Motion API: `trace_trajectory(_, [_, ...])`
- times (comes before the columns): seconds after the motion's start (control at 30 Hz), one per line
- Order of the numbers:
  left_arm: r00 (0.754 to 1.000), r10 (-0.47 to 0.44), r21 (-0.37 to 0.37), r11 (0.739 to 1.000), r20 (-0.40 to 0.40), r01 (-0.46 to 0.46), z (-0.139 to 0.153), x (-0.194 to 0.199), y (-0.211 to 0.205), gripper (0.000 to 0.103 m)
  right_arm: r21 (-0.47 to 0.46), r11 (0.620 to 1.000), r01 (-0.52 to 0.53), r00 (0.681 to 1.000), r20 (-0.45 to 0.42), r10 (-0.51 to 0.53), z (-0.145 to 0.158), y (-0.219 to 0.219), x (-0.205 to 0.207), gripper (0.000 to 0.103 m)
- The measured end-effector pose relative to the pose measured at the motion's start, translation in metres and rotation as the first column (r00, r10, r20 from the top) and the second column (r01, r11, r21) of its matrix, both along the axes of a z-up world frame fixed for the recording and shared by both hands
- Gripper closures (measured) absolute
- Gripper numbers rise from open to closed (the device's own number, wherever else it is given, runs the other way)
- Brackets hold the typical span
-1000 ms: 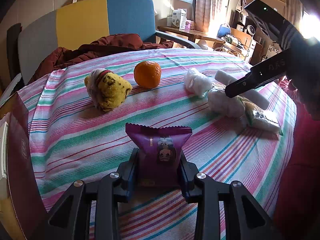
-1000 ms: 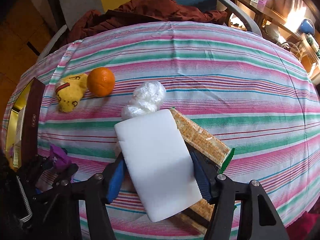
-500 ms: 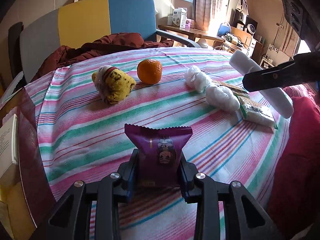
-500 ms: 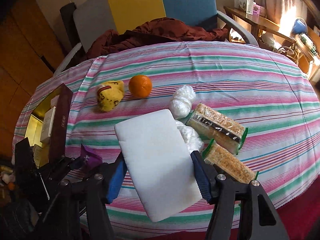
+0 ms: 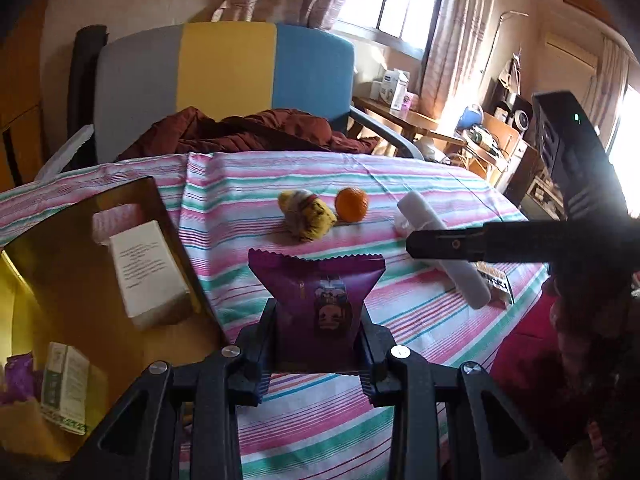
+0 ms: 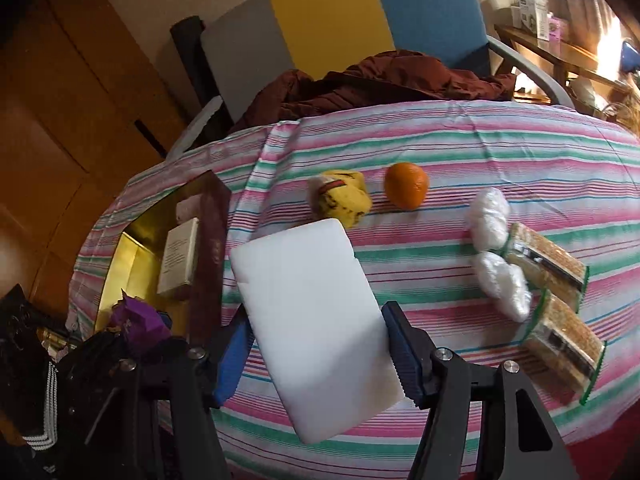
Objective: Organize objects
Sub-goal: 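Drop the purple packet into the gold tray with left tool while right tool releases the foam block there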
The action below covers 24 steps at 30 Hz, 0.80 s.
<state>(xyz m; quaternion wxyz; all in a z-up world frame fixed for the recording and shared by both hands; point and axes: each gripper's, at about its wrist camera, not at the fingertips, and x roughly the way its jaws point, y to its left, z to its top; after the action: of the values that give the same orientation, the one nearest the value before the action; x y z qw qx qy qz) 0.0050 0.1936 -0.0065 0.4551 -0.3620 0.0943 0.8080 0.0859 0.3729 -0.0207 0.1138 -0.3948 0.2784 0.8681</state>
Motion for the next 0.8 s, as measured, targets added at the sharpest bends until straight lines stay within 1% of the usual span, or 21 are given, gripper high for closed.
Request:
trace_trajectory(0.07, [0.999,0.052,0.02,0.998,-0.004,-0.051,0.01,-0.012,-0.02,0.069,-0.007,0.999,-0.046,0.999,-0.021,0.045,0.003,-0.018,-0.014,0.039])
trace_trajectory(0.17, [0.991,0.132,0.026,0.991,-0.005,-0.132,0.018,-0.032,-0.046,0.069,-0.023,0.993,-0.112,0.993,-0.05,0.111,0.007,-0.047,-0.034,0.039])
trace_trajectory(0.27, [0.974,0.226,0.024,0.974,0.007,-0.227,0.019,-0.054,-0.077,0.069,-0.034,0.985,-0.171,0.983,-0.074,0.168,0.009,-0.074,-0.053,0.038])
trace_trajectory(0.4, [0.944,0.329,0.013,0.944,0.005,-0.329,0.018,-0.076,-0.117,0.069,-0.043,0.971,-0.237,0.969,-0.089,0.233,0.011,-0.105,-0.075,0.038])
trace_trajectory(0.57, [0.919,0.395,-0.007,0.919,-0.001,-0.395,0.016,-0.092,-0.15,0.069,-0.045,0.955,-0.294,0.954,-0.078,0.29,0.01,-0.132,-0.095,0.037])
trace_trajectory(0.7, [0.9,0.436,-0.019,0.9,0.025,-0.436,0.012,-0.103,-0.17,0.069,-0.033,0.947,-0.319,0.946,-0.064,0.317,0.01,-0.146,-0.106,0.036])
trace_trajectory(0.8, [0.89,0.453,-0.018,0.891,0.043,-0.453,0.009,-0.111,-0.181,0.069,-0.031,0.943,-0.331,0.943,-0.052,0.329,0.008,-0.153,-0.111,0.036])
